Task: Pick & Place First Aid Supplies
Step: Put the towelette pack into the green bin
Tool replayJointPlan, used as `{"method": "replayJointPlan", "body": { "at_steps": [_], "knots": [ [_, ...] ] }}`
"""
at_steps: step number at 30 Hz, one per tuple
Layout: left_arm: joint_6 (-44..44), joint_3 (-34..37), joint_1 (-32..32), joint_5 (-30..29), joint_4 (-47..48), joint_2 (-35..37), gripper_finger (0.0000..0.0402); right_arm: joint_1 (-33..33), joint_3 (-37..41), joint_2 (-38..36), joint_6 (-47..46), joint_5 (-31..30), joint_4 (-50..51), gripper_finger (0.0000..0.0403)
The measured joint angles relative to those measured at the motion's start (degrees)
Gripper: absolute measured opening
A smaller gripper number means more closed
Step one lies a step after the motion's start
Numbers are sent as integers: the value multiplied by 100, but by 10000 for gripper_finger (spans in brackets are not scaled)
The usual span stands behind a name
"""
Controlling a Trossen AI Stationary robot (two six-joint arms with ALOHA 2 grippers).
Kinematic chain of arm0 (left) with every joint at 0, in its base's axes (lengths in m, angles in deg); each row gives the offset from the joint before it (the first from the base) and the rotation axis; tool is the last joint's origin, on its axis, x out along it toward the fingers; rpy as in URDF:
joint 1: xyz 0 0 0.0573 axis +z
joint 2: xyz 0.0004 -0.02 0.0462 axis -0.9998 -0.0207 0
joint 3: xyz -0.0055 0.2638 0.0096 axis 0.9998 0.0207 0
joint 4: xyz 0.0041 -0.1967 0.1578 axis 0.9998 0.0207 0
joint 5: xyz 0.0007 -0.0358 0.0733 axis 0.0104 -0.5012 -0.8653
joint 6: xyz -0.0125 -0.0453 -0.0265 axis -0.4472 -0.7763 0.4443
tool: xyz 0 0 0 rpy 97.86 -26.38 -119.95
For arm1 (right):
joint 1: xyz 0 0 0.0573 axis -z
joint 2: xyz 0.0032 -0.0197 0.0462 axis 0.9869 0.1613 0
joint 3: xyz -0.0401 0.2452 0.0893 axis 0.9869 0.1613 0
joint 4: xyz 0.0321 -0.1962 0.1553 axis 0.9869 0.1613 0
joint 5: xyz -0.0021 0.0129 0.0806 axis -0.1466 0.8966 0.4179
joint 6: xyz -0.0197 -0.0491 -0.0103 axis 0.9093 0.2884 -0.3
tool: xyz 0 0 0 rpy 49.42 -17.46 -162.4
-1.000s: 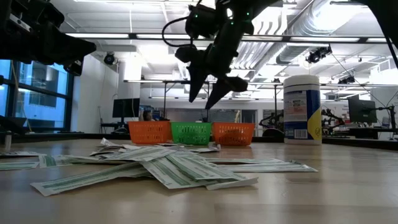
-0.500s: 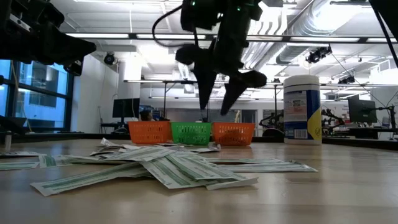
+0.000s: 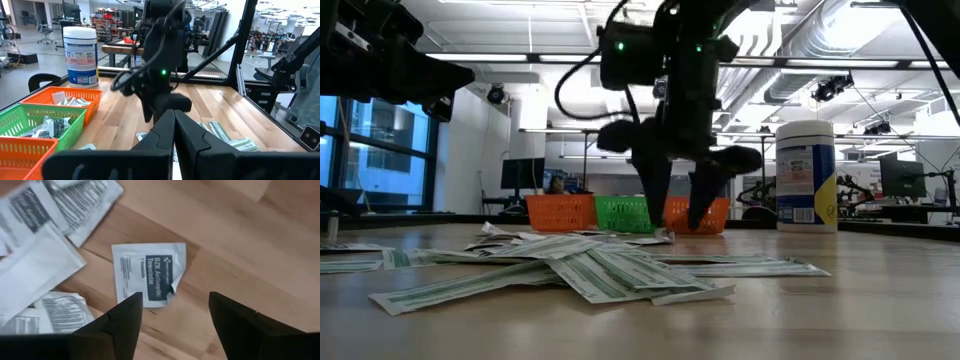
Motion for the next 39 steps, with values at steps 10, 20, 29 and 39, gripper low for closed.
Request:
{"method": "replayJointPlan", "body": {
  "at_steps": [10,20,29,39],
  "knots": [
    [0,0,1,1,-1,2,1,-2,559,-27,-261,172,-768,183],
    [0,0,0,0,-2,1,1,2,660,-28,-85,18,-778,95],
    [0,0,0,1,-2,1,1,9,673,-17,275,15,-732,11],
    [0,0,1,0,-1,1,1,11,566,-29,699,109,-765,1]
  ]
}}
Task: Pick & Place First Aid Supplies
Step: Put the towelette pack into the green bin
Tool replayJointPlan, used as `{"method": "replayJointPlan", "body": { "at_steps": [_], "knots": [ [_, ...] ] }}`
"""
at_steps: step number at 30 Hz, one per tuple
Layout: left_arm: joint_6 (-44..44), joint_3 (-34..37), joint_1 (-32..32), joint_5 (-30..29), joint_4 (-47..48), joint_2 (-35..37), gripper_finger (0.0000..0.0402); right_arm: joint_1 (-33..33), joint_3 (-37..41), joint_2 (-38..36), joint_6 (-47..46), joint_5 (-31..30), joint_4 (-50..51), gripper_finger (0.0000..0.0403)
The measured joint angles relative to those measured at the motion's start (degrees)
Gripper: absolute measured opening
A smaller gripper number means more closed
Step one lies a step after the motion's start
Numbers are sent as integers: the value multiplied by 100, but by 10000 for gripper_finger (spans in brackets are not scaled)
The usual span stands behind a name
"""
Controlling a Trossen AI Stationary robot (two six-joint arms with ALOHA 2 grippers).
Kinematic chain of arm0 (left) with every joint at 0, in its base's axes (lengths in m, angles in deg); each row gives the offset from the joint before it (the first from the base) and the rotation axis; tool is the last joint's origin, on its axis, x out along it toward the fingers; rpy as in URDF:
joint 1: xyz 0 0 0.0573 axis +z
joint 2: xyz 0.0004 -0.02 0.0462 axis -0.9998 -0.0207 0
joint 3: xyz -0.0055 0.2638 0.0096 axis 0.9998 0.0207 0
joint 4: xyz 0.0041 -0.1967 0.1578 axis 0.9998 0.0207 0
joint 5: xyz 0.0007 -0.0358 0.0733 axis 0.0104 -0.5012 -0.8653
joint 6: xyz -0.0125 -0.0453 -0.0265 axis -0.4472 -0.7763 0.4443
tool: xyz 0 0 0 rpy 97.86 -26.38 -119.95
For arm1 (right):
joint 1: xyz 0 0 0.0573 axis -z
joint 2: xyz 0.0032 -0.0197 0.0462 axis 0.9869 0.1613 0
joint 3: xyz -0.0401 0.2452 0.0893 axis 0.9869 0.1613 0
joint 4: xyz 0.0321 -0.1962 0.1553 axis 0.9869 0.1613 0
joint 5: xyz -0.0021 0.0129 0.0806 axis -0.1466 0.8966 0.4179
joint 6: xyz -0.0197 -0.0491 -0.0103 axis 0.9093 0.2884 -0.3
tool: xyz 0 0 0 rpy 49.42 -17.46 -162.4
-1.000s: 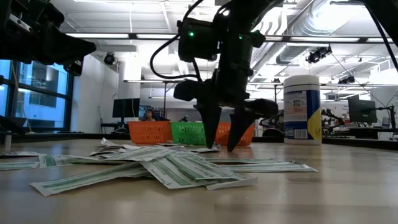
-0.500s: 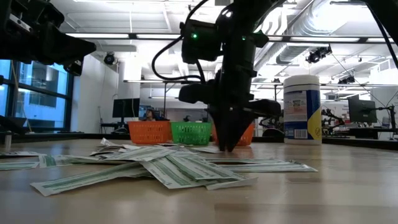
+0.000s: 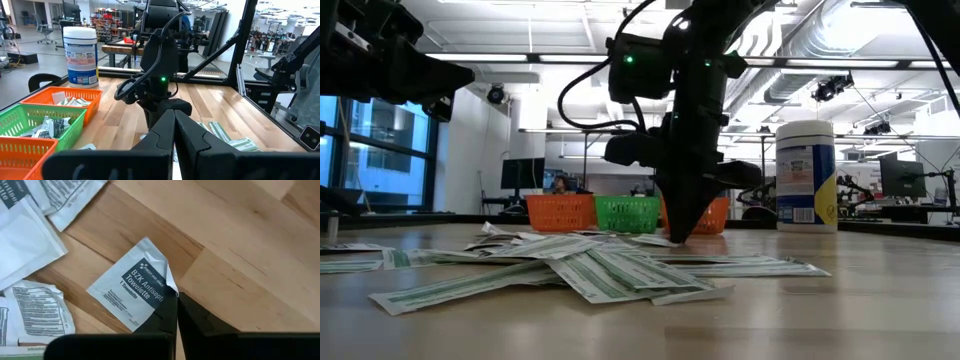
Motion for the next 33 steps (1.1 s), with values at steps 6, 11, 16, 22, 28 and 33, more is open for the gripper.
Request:
{"method": "replayJointPlan", "body": {
  "at_steps": [6,11,16,22,28,33],
  "knots": [
    [0,0,-1,0,0,1,1,-21,-55,-167,110,-11,-180,0],
    [0,0,-1,1,2,1,1,-75,-61,-290,106,-244,-186,0],
    [0,0,1,0,2,0,1,-90,-64,-493,109,-523,-219,0],
    [0,0,-1,-1,1,-1,1,-47,-64,-767,215,-788,-353,0],
    [0,0,1,1,2,1,1,117,-75,-948,459,-901,-448,0],
    [0,0,0,-1,1,1,1,292,-328,-962,959,-905,-422,0]
  ]
}}
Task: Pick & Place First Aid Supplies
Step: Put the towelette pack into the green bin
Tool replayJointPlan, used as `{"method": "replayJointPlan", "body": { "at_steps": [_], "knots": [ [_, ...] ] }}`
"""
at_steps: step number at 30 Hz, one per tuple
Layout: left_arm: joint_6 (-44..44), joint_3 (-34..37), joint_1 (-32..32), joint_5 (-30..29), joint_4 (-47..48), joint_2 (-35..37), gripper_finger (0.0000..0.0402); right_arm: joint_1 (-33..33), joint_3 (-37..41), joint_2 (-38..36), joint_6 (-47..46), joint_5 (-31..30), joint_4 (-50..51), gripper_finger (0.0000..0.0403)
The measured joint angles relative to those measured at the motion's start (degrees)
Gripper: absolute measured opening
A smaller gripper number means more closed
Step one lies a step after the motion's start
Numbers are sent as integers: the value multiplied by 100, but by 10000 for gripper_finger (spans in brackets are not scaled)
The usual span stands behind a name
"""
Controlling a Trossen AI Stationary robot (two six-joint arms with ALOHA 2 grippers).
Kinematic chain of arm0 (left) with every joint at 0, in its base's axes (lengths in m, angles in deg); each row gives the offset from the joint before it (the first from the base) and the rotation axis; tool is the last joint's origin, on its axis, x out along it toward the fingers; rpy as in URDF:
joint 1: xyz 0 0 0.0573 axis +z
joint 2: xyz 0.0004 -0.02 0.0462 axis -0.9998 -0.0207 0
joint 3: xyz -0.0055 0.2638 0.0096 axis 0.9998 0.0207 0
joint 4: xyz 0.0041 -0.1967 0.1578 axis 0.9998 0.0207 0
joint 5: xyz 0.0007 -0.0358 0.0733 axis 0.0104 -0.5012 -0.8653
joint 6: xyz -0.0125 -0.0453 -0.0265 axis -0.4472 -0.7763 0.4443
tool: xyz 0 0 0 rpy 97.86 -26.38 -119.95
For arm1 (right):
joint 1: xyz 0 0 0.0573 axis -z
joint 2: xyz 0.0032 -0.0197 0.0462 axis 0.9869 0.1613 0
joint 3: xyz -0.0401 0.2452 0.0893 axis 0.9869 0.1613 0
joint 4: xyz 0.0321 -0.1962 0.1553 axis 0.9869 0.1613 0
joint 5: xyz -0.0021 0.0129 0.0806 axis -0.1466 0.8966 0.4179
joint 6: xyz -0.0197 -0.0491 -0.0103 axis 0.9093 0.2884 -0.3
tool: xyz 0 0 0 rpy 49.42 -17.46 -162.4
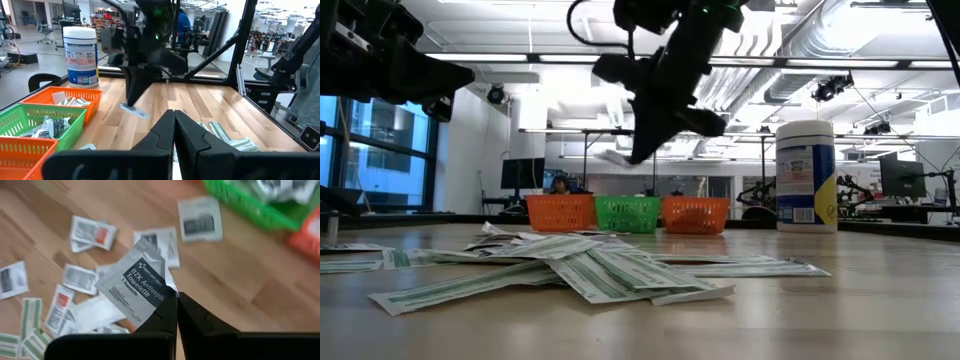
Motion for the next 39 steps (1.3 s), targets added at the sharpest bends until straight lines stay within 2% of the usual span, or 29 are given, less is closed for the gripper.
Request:
{"method": "replayJointPlan", "body": {
  "at_steps": [12,18,31,39],
  "knots": [
    [0,0,-1,0,0,0,1,596,-582,-4,2231,-93,123,0],
    [0,0,-1,0,-1,0,1,1003,-584,-4,2735,-100,311,0],
    [2,0,0,2,-2,-2,1,1981,-594,165,4564,593,185,0],
    [0,0,-1,-2,-1,-2,1,2244,-593,447,4998,964,-242,0]
  ]
}}
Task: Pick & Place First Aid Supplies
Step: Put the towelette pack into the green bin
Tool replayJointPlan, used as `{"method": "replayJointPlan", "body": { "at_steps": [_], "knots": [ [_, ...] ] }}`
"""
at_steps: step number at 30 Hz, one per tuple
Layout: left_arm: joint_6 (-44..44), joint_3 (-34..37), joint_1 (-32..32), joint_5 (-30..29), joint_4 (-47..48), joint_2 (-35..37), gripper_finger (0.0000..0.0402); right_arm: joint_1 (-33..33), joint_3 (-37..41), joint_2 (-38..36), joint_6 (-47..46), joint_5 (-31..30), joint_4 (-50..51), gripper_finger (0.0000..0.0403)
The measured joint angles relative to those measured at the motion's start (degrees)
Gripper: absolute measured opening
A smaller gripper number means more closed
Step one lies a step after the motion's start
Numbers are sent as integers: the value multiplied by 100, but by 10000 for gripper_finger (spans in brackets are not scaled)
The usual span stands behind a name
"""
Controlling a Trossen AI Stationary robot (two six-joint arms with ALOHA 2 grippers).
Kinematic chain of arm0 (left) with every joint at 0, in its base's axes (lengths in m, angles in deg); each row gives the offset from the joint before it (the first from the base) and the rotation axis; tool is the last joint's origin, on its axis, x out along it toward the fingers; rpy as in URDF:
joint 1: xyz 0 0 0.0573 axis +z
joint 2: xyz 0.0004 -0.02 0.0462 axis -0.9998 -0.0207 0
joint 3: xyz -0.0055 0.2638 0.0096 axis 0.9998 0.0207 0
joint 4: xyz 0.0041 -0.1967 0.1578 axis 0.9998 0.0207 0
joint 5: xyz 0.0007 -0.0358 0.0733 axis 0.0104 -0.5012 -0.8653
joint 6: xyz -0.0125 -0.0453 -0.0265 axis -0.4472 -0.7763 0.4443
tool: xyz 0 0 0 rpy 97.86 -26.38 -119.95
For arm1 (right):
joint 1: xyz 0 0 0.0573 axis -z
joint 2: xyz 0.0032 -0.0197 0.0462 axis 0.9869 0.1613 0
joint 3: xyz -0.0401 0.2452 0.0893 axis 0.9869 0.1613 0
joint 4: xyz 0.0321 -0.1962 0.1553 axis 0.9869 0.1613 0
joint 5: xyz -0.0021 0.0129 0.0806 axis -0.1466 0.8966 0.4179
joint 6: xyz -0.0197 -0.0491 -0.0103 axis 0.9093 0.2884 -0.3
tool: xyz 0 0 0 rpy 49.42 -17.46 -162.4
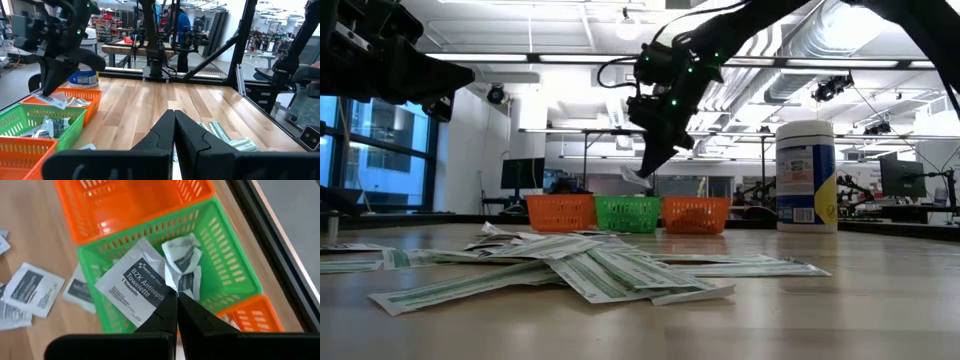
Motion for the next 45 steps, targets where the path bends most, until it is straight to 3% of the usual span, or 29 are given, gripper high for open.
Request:
{"method": "replayJointPlan", "body": {
  "at_steps": [5,14,30,40,45],
  "knots": [
    [0,0,2,1,1,2,1,114,0,121,-46,-113,-101,0],
    [0,0,0,-1,0,1,1,208,1,307,-931,-180,-154,0],
    [0,0,-1,6,0,1,1,200,7,357,-958,-23,-112,2],
    [0,0,1,4,1,0,1,191,7,356,-925,142,-118,109],
    [0,0,-1,4,0,1,1,68,9,142,-147,673,-139,144]
  ]
}}
